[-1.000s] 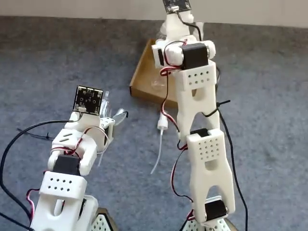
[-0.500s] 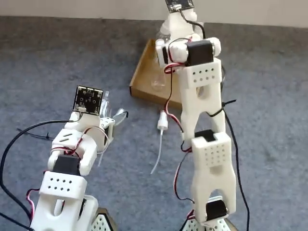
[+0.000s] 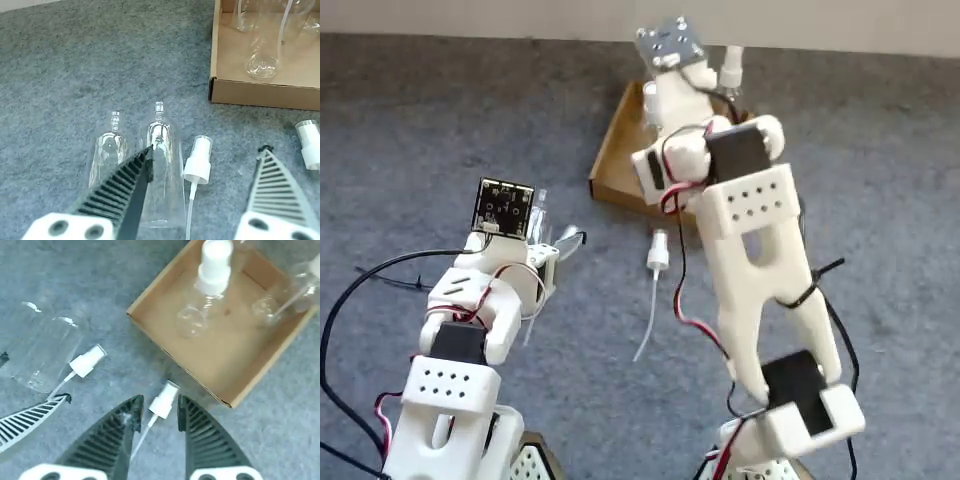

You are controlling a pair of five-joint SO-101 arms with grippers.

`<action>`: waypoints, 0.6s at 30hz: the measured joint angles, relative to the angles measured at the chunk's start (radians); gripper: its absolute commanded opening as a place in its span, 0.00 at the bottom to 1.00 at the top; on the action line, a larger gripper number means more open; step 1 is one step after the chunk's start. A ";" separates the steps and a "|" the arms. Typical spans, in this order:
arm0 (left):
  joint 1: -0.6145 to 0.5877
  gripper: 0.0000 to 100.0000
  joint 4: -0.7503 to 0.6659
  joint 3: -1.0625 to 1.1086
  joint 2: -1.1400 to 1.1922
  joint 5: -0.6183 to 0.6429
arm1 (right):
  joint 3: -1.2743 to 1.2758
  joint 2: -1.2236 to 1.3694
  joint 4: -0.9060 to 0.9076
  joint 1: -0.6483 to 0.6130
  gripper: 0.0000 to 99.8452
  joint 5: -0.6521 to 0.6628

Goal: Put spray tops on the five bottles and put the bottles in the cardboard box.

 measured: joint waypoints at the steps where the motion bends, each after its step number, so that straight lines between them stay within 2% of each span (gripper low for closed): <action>1: 0.000 0.29 0.000 0.000 0.000 0.000 | 0.069 -0.032 -0.044 -0.014 0.08 0.000; 7: 0.000 0.29 0.000 0.000 0.000 0.000 | 0.529 -0.255 -0.376 -0.068 0.20 -0.005; 13: 0.000 0.29 0.000 0.000 0.000 0.000 | 1.017 -0.354 -0.888 -0.051 0.24 -0.041; 18: 0.000 0.29 0.000 0.000 0.000 0.000 | 1.135 -0.319 -1.214 -0.021 0.28 -0.075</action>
